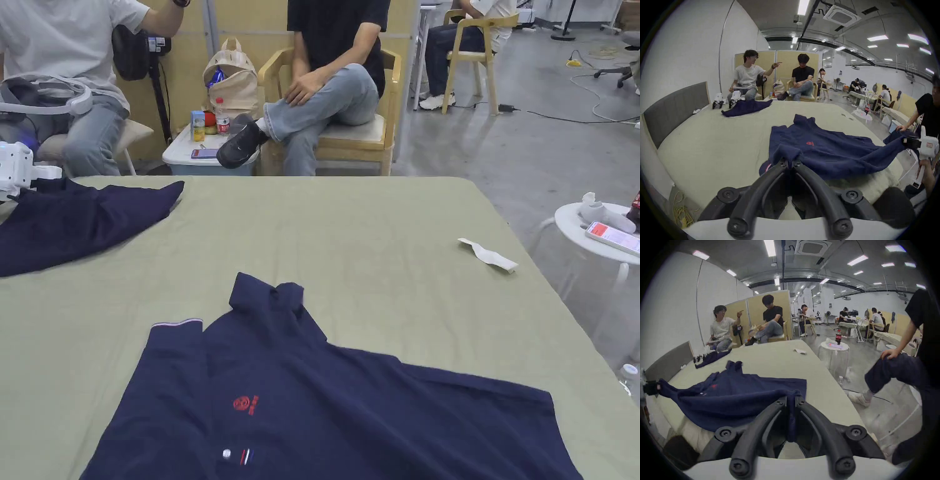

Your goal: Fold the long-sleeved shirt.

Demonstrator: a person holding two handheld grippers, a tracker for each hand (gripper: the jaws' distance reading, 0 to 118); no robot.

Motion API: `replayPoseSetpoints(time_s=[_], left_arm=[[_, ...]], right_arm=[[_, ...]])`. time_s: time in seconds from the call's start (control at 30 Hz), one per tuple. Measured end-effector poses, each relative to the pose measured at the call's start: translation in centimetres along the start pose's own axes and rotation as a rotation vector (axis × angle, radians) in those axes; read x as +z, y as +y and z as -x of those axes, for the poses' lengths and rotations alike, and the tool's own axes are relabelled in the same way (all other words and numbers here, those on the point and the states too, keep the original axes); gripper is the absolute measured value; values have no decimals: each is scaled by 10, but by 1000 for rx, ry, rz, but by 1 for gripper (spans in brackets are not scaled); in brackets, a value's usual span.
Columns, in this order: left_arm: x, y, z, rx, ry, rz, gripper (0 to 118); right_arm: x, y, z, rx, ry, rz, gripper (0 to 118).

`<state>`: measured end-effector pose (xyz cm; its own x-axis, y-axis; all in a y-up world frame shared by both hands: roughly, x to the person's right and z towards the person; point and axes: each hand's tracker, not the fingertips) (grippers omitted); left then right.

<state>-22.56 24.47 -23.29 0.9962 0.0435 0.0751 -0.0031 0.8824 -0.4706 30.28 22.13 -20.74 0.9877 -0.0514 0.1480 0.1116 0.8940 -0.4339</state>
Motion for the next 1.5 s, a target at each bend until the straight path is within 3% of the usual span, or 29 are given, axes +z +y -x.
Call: replayPoseSetpoints(time_s=[0.07, 0.13, 0.3, 0.33, 0.4, 0.43, 0.53, 0.67, 0.73, 0.77, 0.8, 0.83, 0.87, 0.97, 1.3, 1.5], left_arm=[[15, -10, 1, -21, -16, 44, 0], [25, -23, -11, -62, -17, 116, 0], [25, -54, -15, 26, -42, 236, 0], [26, -53, -15, 38, -40, 237, 0], [30, -47, -20, 66, -44, 239, 3], [34, -43, -21, 81, -48, 223, 14], [50, -16, -20, 117, -53, 97, 73], [44, 36, -32, 105, -100, -64, 75], [32, 53, -41, 72, -100, -97, 69], [23, 56, -39, 78, -102, -99, 50], [18, 60, -43, 88, -105, -113, 21], [10, 63, -47, 93, -110, -112, 0], [3, 62, -51, 94, -101, -96, 0], [-14, 47, -49, 101, -159, -42, 0], [-89, 35, -34, 110, -151, 62, 0], [-199, 84, -20, 12, -169, 172, 2]], right_arm=[[21, -10, -11, -39, 7, 16, 9], [32, -23, -18, -27, -31, 61, 9], [34, -52, -13, 10, -52, 208, 10], [35, -53, -10, 15, -68, 219, 15], [41, -50, -7, 20, -99, 197, 37], [47, -43, -6, 6, -105, 155, 42], [63, -8, 3, -20, -92, 13, 55], [56, 41, 33, 12, 22, -161, 55], [44, 58, 55, 72, 69, -203, 51], [37, 63, 65, 87, 94, -215, 34], [29, 67, 75, 95, 121, -220, 7], [23, 68, 85, 90, 118, -217, 1], [19, 65, 95, 77, 116, -229, 1], [8, 53, 114, 38, 254, -179, 1], [-35, 7, 124, 40, 258, -1, 1], [-64, 15, 108, 20, 222, 21, 1]])
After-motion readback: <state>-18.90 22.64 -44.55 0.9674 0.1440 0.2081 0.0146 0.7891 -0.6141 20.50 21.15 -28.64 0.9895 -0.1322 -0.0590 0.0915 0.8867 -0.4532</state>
